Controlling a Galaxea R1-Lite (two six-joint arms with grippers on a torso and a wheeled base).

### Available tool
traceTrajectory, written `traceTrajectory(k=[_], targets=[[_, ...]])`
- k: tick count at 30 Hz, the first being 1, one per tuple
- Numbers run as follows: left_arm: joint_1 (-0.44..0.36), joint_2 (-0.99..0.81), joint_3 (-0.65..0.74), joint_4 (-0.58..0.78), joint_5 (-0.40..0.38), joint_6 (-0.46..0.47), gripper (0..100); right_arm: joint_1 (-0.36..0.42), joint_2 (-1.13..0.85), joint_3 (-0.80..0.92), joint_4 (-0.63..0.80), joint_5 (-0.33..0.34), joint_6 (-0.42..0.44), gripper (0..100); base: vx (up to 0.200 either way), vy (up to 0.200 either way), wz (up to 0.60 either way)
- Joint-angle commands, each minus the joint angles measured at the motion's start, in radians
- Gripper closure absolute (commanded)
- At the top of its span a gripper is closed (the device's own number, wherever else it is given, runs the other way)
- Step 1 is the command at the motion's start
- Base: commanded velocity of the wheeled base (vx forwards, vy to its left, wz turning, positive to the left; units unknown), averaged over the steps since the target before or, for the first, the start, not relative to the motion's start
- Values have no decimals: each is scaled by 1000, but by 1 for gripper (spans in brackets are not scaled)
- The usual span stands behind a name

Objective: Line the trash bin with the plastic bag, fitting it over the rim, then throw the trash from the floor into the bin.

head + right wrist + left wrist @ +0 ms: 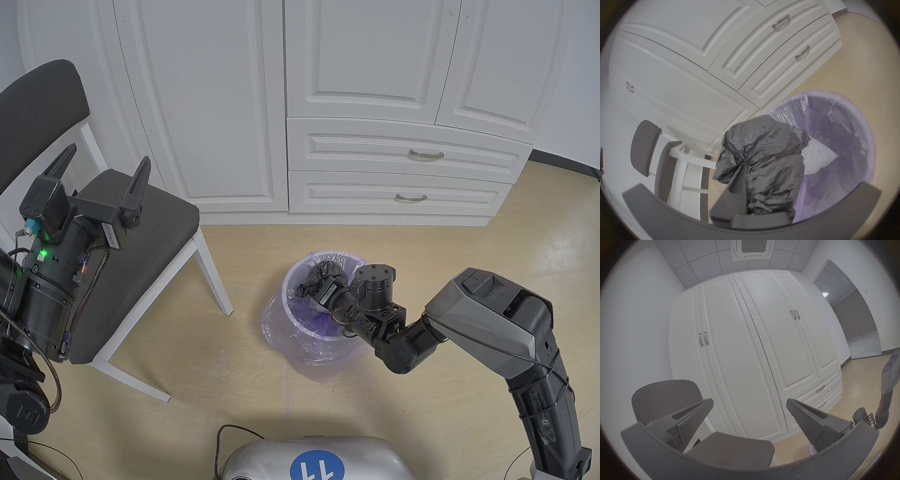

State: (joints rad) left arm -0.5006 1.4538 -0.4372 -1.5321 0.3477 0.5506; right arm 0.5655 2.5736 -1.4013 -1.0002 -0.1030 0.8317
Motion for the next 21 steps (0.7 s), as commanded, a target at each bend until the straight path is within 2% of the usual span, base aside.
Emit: traceTrajectory(k=[1,14,21], targets=[[-1,5,0,0,1,0,0,-3,30,-1,0,0,-2,100,0,0,0],[-4,5,6,0,1,0,0,-12,79,-27,0,-1,-37,100,0,0,0],[-13,7,6,0,1,2,0,10,-70,70,-9,-4,-29,100,0,0,0]])
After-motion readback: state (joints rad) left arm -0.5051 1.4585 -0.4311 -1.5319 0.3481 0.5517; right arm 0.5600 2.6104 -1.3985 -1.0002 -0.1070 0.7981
